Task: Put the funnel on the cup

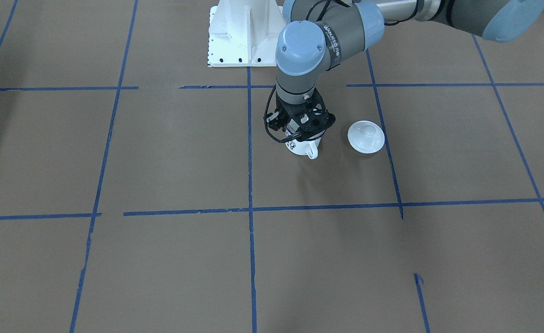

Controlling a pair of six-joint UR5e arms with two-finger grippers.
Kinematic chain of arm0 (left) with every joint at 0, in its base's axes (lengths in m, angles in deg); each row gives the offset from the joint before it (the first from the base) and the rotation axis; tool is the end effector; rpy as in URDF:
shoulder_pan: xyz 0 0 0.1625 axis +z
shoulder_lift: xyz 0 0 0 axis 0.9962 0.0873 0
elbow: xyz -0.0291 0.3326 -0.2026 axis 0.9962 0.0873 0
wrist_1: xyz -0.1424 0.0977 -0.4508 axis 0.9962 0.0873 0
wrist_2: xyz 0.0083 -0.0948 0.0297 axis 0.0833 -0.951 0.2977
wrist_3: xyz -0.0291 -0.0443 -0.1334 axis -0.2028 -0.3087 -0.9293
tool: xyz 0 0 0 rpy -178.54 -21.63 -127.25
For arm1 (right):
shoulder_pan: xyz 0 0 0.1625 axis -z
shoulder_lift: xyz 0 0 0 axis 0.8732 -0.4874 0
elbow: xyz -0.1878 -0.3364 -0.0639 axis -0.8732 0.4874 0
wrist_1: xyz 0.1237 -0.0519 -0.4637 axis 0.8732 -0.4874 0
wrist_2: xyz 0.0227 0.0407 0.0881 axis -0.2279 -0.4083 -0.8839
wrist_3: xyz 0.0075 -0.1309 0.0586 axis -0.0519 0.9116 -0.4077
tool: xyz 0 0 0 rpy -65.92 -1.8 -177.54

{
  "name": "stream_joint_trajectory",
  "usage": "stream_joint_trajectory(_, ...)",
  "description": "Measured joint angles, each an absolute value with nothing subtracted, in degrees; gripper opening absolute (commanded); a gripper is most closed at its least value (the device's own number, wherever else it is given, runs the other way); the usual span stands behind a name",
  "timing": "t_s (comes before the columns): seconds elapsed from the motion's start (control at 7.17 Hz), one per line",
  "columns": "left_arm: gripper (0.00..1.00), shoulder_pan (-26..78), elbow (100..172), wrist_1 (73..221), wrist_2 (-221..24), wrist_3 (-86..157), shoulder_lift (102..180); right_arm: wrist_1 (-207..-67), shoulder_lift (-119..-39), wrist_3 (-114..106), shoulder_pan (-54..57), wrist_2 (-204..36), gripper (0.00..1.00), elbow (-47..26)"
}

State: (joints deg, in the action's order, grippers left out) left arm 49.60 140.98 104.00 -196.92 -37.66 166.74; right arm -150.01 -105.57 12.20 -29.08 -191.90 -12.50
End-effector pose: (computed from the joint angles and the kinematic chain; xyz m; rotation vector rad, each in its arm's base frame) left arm 0.5518 -0.4671 0.1198 -0.2952 0.7238 -0.3904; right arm 0.0378 -0.5199 0.6703 -0.0187 -0.7194 0.0105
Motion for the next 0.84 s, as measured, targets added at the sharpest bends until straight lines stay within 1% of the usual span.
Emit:
stream_joint_trajectory(0.14, 1.00, 48.5, 144.2, 104.4, -196.8, -36.7, 164.7, -150.0, -105.6, 12.2, -29.1, -191.9, 1.00, -12.5)
stream_joint_trajectory(0.42, 1.00, 44.1, 154.3, 107.3, -197.0, -29.0, 156.2, -150.0, -105.6, 12.2, -29.1, -191.9, 1.00, -12.5)
stream_joint_trajectory(0.56, 1.00, 40.3, 156.8, 111.1, -197.3, -23.9, 151.2, -150.0, -105.6, 12.2, -29.1, -191.9, 1.00, -12.5)
stream_joint_trajectory(0.84, 1.00, 31.3, 157.5, 120.7, -199.2, -10.8, 140.0, -150.0, -105.6, 12.2, -29.1, -191.9, 1.00, -12.5)
